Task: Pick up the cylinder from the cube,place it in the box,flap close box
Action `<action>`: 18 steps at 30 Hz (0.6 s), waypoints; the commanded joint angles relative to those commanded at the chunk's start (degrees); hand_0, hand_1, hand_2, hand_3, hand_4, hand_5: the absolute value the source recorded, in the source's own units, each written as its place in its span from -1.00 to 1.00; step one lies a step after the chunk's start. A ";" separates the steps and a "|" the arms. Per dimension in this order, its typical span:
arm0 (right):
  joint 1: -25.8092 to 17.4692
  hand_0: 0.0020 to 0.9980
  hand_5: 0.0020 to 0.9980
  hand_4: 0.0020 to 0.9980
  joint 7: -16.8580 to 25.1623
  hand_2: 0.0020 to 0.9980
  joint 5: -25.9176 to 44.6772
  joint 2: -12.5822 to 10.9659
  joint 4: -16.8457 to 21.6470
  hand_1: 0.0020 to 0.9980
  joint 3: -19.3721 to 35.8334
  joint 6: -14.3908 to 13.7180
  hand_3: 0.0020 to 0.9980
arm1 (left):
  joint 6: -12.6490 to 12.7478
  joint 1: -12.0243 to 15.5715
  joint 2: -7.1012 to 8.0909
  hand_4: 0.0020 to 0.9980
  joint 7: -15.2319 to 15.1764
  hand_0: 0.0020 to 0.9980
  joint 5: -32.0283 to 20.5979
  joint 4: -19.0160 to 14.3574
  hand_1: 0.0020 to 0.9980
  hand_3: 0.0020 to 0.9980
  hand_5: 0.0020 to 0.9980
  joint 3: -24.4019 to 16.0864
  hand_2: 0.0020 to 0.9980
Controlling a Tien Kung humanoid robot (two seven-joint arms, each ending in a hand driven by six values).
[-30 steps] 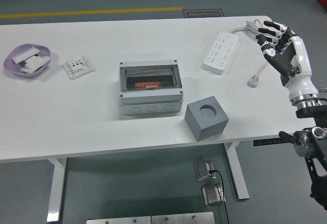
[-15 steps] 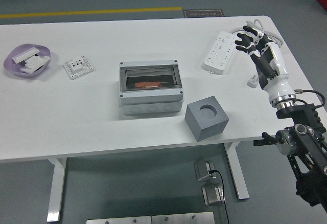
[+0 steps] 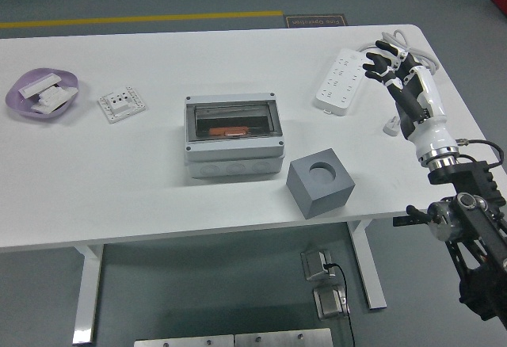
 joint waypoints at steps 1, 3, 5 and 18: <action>-0.16 0.49 0.01 0.77 -0.04 0.48 -0.14 0.08 0.08 0.40 0.17 -0.02 0.58 | 0.01 -0.03 0.02 0.41 -0.09 0.26 -0.11 0.00 0.28 0.23 -0.49 0.06 0.20; -0.43 0.49 0.01 0.77 -0.12 0.48 -0.46 0.23 0.22 0.40 0.49 -0.03 0.58 | 0.03 -0.06 -0.03 0.41 -0.19 0.26 -0.22 0.00 0.28 0.23 -0.49 0.07 0.20; -0.56 0.49 0.00 0.75 -0.12 0.47 -0.85 0.35 0.35 0.40 0.72 -0.02 0.58 | 0.03 -0.05 -0.17 0.41 -0.19 0.26 -0.17 0.00 0.28 0.23 -0.49 -0.08 0.20; -0.77 0.49 0.01 0.76 -0.83 0.47 -6.04 0.59 2.01 0.40 3.02 -0.30 0.58 | 0.11 -0.36 -0.36 0.41 -0.04 0.26 -0.14 0.00 0.28 0.23 -0.49 -0.62 0.20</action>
